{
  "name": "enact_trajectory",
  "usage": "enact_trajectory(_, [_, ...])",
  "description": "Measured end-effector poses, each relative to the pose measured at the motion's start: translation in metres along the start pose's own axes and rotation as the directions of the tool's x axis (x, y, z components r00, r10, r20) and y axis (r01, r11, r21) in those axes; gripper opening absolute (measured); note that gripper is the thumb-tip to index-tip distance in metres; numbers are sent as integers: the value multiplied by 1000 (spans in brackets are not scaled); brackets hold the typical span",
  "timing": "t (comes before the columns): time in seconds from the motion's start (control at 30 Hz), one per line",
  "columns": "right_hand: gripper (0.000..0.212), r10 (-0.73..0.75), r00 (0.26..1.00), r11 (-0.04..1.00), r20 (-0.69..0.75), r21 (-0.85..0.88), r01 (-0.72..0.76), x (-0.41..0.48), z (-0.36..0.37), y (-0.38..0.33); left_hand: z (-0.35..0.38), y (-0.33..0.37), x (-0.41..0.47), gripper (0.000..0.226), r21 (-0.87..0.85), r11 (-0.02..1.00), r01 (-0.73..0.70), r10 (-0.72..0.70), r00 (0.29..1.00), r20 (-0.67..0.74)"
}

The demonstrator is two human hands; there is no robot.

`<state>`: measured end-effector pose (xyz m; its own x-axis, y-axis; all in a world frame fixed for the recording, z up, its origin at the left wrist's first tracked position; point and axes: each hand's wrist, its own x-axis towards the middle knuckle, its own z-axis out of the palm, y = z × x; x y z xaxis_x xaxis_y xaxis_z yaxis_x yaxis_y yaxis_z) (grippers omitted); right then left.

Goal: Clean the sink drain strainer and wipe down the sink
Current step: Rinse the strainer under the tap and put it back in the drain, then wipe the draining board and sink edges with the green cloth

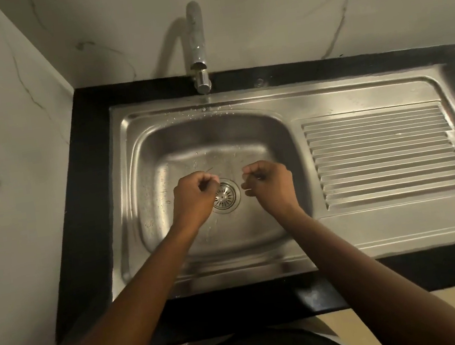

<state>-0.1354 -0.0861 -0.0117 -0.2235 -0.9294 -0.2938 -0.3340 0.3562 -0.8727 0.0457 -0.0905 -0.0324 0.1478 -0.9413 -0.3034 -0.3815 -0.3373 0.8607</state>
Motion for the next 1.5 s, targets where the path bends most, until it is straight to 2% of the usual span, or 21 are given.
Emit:
enact_trajectory(0.07, [13, -40, 999, 999, -13, -12, 40, -8, -3, 0, -1, 6, -5, 9, -51, 999, 7, -5, 999, 42])
enact_trajectory(0.1, [15, -60, 998, 996, 33, -57, 62, -10, -3, 4, 0, 6, -5, 12, 14, 1000, -18, 17, 998, 66])
enact_trajectory(0.13, [19, -60, 990, 986, 130, -149, 79, -12, -2, 9, 0, 6, -7, 22, 157, 986, -53, 35, 993, 112])
enact_trajectory(0.2, [33, 26, 950, 928, 311, -362, 93, -17, -1, 21, 3, 6, -11, 41, 382, 917, -112, 22, 972, 233])
enact_trajectory(0.27, [39, 87, 947, 913, 310, -405, 49, -20, -2, 30, 7, 10, -16, 40, 399, 910, -114, -4, 959, 283])
enact_trajectory(0.43, [33, 30, 986, 989, 165, -146, -6, -27, -28, 25, 19, 27, -30, 19, 272, 952, -142, 71, 964, 255])
enact_trajectory(0.53, [28, 41, 996, 992, 78, 114, -50, -34, -53, 23, 34, 46, -42, 18, 169, 973, -156, 114, 966, 232])
enact_trajectory(0.63, [17, 69, 996, 924, 50, 372, -83, -43, -87, 19, 58, 70, -60, 14, 106, 972, -211, 187, 962, 198])
enact_trajectory(0.8, [20, 86, 996, 736, 33, 671, -86, -62, -167, 20, 115, 118, -100, 14, -16, 967, -254, 251, 946, 206])
enact_trajectory(0.87, [22, 75, 997, 702, 18, 710, -65, -74, -207, 26, 145, 137, -119, 14, -65, 962, -265, 273, 930, 246])
enact_trajectory(1.0, [23, 85, 995, 697, -42, 716, -29, -100, -292, 43, 210, 170, -161, 13, -115, 945, -307, 328, 885, 329])
enact_trajectory(1.2, [20, 209, 963, 672, -170, 741, -15, -128, -400, 90, 311, 212, -209, 12, -183, 944, -276, 328, 851, 409])
enact_trajectory(1.5, [18, 305, 912, 655, -276, 756, 10, -121, -496, 133, 417, 259, -231, 12, -187, 929, -321, 371, 790, 488])
